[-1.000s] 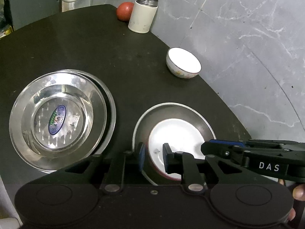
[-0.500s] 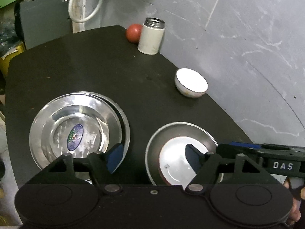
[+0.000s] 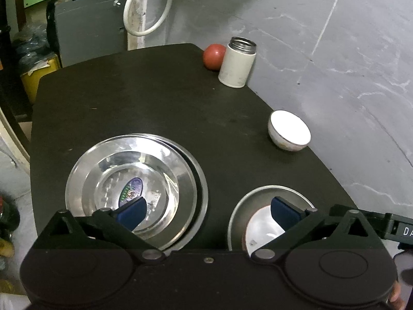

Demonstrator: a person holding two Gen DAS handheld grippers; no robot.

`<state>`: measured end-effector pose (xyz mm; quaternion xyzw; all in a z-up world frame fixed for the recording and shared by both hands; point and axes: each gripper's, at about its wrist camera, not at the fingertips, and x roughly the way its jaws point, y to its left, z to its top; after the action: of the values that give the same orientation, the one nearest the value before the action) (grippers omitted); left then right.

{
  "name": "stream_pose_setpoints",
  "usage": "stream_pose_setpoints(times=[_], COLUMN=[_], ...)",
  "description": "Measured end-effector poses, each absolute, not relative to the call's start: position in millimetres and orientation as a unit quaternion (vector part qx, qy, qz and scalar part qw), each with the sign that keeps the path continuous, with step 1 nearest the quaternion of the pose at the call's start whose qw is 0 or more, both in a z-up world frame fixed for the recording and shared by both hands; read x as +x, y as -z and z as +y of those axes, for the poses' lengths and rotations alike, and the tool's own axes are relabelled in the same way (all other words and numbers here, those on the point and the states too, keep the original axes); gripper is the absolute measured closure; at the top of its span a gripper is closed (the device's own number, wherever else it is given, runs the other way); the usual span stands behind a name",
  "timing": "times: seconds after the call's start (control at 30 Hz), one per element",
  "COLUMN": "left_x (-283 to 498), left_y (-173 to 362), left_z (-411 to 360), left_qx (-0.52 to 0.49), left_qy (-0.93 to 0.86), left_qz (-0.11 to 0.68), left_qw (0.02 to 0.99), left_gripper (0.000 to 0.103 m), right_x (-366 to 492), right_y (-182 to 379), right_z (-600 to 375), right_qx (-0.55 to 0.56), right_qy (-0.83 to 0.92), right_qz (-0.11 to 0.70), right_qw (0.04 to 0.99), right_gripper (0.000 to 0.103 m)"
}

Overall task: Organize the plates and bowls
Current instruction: 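Open both tools and release the white bowl inside the steel bowl, then move both tools to the rim of the second white bowl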

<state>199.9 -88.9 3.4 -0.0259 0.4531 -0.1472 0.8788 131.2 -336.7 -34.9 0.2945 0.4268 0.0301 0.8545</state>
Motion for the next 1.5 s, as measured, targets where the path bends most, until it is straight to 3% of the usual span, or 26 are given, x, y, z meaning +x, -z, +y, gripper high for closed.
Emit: stream_pose_setpoints(times=[0.6, 1.1, 1.37, 1.5], left_x=[274, 353, 363, 365], left_y=[0, 11, 28, 32], left_z=[-136, -213, -233, -236], left_qx=[0.036, 0.136, 0.169, 0.169], left_qy=[0.148, 0.216, 0.241, 0.241], left_qz=[0.460, 0.406, 0.412, 0.419], left_qw=[0.875, 0.877, 0.862, 0.859], left_gripper=[0.001, 0.001, 0.001, 0.001], right_x=[152, 208, 225, 230], right_y=[80, 85, 90, 96], right_z=[-347, -349, -354, -358], right_qx=[0.299, 0.317, 0.346, 0.342], right_qy=[0.023, 0.069, 0.091, 0.101], right_qz=[0.412, 0.369, 0.338, 0.345], right_qw=[0.860, 0.871, 0.871, 0.868], right_gripper=[0.001, 0.001, 0.009, 0.021])
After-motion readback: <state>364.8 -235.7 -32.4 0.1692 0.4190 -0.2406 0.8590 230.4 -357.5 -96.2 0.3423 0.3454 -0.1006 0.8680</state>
